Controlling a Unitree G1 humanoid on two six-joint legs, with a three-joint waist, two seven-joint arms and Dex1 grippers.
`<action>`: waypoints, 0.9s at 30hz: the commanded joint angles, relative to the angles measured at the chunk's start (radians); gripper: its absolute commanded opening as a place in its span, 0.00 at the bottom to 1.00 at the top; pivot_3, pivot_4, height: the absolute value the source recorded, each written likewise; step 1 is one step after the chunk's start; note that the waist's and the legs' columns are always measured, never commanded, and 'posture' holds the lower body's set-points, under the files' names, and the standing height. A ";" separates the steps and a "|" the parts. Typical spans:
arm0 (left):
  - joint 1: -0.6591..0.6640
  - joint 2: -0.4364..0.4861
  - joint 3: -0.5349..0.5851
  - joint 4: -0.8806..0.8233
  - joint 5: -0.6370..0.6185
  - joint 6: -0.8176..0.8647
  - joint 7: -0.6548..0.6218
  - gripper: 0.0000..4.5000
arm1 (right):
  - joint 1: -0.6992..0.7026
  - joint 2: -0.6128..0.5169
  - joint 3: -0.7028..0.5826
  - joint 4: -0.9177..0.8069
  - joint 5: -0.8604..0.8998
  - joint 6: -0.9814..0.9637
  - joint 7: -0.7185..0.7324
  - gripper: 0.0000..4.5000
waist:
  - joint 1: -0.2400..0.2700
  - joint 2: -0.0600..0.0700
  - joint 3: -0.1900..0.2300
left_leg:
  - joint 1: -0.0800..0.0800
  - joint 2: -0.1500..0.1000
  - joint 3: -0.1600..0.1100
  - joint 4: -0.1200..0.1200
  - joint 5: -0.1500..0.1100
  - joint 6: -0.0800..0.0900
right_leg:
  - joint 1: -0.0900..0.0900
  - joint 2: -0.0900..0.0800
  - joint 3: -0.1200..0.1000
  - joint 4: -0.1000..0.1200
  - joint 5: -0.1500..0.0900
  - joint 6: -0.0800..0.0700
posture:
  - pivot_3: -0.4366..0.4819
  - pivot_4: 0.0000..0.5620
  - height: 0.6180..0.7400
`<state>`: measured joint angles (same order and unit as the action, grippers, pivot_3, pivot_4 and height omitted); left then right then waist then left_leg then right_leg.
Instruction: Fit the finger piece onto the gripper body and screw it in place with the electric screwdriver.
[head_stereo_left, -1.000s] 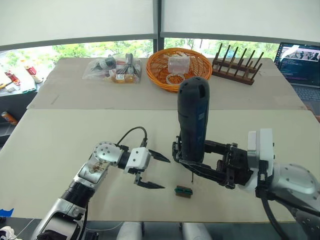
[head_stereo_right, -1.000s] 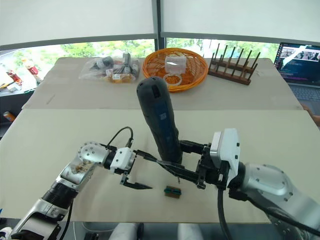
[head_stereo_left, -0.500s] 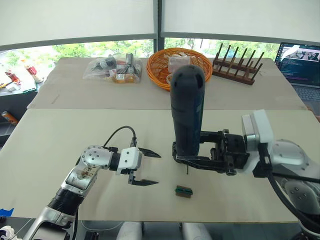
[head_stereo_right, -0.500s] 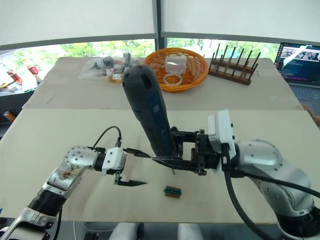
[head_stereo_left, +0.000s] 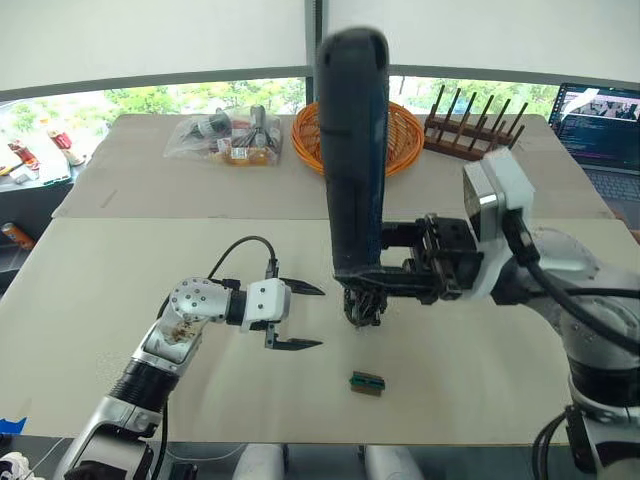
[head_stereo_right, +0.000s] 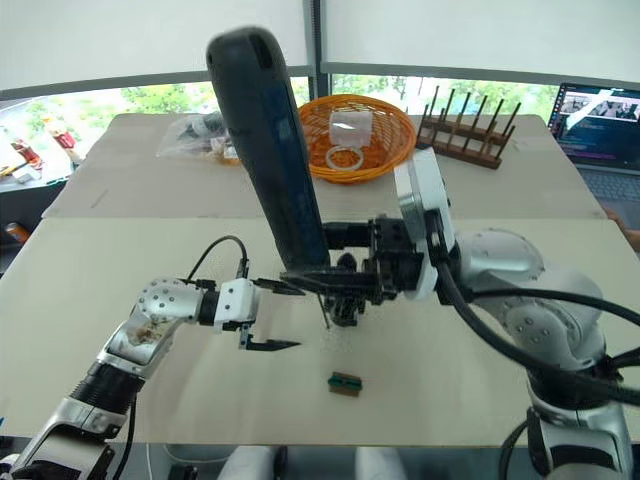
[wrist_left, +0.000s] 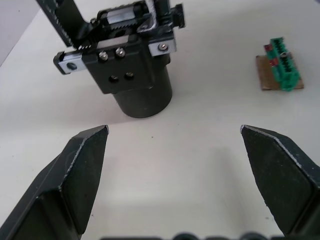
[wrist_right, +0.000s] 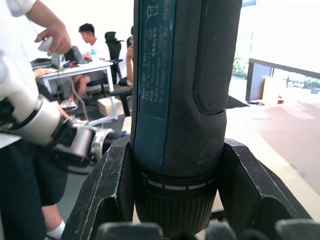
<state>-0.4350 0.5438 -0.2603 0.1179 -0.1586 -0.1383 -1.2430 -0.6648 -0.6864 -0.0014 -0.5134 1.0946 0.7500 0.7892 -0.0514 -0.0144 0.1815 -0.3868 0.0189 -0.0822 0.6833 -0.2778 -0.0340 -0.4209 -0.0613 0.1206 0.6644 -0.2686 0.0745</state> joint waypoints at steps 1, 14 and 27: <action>-0.024 -0.020 -0.009 0.023 0.009 -0.046 0.004 1.00 | -0.078 0.025 -0.012 0.017 0.043 0.038 -0.031 0.43 | 0.001 0.000 0.000 | 0.000 0.000 0.000 0.000 0.000 0.000 | 0.000 0.000 0.000 0.000 0.000 0.000 | 0.48 0.27 1.00; -0.093 -0.088 -0.023 0.127 0.036 -0.103 0.013 1.00 | -0.193 0.079 0.003 0.100 -0.039 0.089 -0.064 0.43 | 0.002 0.000 0.000 | -0.002 0.000 0.000 0.000 0.000 0.000 | -0.002 0.000 -0.001 0.000 0.000 0.000 | 0.48 0.27 1.00; -0.154 -0.114 -0.018 0.188 0.019 -0.066 -0.017 1.00 | -0.124 0.062 0.003 0.108 -0.203 0.023 0.075 0.43 | -0.001 0.000 0.000 | -0.002 0.000 0.000 0.000 0.000 0.000 | -0.002 0.000 -0.001 0.000 0.000 0.000 | 0.48 0.27 1.00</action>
<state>-0.5741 0.4325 -0.2866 0.3067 -0.1242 -0.1945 -1.2572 -0.7854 -0.6186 0.0300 -0.3808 0.8980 0.8206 0.8447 -0.0519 -0.0144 0.1815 -0.3889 0.0187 -0.0825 0.6835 -0.2777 -0.0339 -0.4228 -0.0616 0.1199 0.6644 -0.2685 0.0745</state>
